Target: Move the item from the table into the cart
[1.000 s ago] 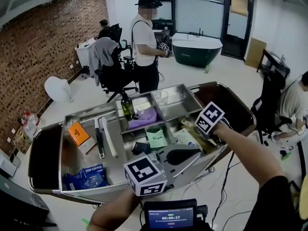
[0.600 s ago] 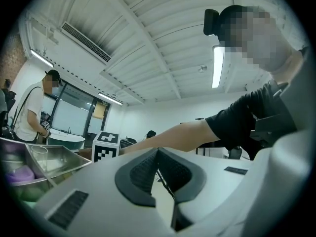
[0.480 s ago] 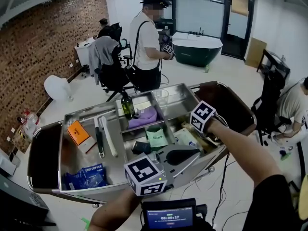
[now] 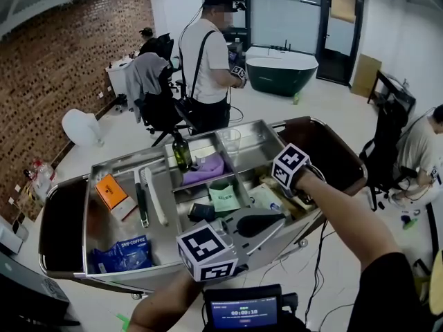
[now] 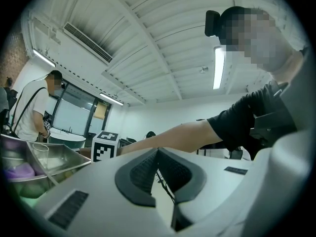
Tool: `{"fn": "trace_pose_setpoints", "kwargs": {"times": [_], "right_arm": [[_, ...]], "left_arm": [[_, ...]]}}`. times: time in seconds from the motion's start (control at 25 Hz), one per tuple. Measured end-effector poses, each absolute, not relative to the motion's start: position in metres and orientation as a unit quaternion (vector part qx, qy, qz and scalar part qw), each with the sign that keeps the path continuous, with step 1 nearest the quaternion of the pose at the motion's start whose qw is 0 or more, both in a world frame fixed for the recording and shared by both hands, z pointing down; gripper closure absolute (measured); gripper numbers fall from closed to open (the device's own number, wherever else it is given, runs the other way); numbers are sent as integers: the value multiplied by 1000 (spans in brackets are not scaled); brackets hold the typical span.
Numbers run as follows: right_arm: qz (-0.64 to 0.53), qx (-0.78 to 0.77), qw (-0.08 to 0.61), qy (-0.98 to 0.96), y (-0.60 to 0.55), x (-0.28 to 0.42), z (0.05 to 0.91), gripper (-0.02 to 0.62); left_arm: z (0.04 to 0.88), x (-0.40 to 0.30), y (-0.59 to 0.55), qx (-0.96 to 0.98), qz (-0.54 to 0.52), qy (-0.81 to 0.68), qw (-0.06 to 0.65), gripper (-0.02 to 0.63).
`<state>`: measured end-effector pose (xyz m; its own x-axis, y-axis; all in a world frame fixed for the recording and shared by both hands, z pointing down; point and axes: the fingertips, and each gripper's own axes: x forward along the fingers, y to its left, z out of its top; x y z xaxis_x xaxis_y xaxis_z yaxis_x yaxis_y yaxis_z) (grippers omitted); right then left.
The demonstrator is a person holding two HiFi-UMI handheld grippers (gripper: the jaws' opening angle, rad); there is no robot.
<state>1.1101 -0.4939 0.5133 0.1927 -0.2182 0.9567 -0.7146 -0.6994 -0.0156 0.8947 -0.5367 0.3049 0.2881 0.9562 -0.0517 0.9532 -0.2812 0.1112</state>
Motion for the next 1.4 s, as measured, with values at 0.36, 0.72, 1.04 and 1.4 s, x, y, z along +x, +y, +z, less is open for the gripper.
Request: {"fn": "trace_pose_setpoints", "kwargs": {"times": [0.36, 0.72, 1.04, 1.4], "right_arm": [[531, 751, 222, -323, -489, 1104, 500, 476], [423, 793, 125, -420, -499, 1077, 432, 476], [192, 873, 60, -445, -486, 1035, 329, 594], [-7, 910, 13, -413, -443, 960, 286, 594]], "left_arm": [[308, 893, -525, 806, 20, 590, 47, 601], [305, 886, -526, 812, 5, 583, 27, 601], [305, 882, -543, 824, -5, 565, 39, 601], [312, 880, -567, 875, -20, 481, 58, 601]]}}
